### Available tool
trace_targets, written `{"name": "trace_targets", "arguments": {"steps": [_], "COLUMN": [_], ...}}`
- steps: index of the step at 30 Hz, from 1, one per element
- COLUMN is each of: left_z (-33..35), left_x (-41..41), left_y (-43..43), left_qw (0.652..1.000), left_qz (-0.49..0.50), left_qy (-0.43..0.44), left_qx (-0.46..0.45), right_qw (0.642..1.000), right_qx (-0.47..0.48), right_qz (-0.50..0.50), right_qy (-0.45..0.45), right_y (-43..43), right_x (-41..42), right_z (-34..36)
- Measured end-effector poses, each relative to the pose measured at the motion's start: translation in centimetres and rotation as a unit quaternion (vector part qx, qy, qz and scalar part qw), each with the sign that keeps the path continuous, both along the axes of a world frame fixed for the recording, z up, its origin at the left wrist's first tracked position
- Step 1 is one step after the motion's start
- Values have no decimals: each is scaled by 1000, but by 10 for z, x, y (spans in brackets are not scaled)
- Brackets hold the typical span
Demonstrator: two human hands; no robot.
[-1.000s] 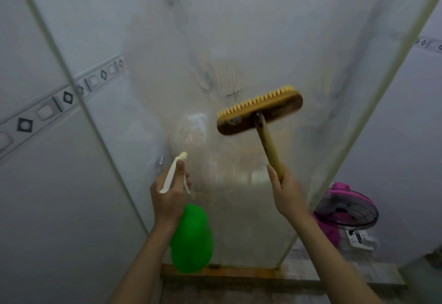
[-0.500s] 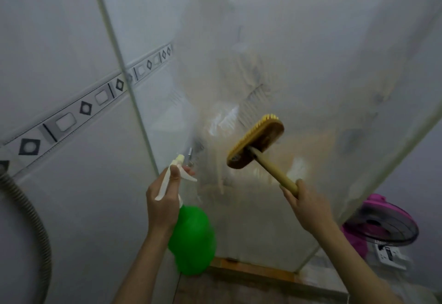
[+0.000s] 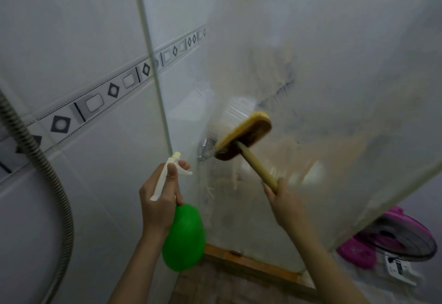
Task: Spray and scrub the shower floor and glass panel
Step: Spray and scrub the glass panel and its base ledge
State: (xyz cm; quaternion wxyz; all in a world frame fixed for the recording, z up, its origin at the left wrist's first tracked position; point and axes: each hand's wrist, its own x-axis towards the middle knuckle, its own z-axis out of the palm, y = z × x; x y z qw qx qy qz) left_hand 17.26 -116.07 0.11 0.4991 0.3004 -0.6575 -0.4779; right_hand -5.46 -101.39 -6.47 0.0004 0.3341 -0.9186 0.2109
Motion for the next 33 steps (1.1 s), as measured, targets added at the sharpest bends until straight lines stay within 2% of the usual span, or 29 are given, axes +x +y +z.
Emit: {"name": "trace_targets", "arguments": {"steps": [3, 5, 9, 11, 14, 17, 20, 25, 27, 31, 33], "left_z": [2, 4, 6, 7, 10, 14, 13, 7, 5, 0, -2], "left_x": [2, 2, 1, -1, -6, -12, -21, -31, -38, -52, -57], "left_y": [4, 6, 4, 5, 9, 13, 23, 37, 41, 53, 60], "left_qw": [1000, 1000, 1000, 1000, 999, 999, 998, 997, 995, 993, 993], "left_qz": [-4, -7, -8, -13, -29, -40, -49, -79, -95, -112, -116], "left_qy": [-10, -6, -7, -8, -6, -17, -34, -24, -25, -34, -37], "left_qx": [-4, 7, -7, -11, -18, -21, -31, -8, -1, -6, -3], "right_qw": [995, 993, 1000, 996, 975, 955, 952, 955, 942, 916, 912], "right_qx": [19, 20, -11, -78, -208, -295, -304, -249, -288, -380, -395], "right_qz": [83, 99, -12, -45, -43, -22, -13, -98, -112, -81, -70], "right_qy": [57, 65, -1, -25, -61, -24, -17, -128, -131, -97, -88], "right_y": [-68, -76, 15, 49, 20, -26, -7, 80, 73, 41, 48], "right_x": [16, 14, -12, -3, 4, -13, -27, 1, -4, -31, -38], "right_z": [28, 37, -3, -13, 19, 79, 78, -6, 6, 79, 81]}}
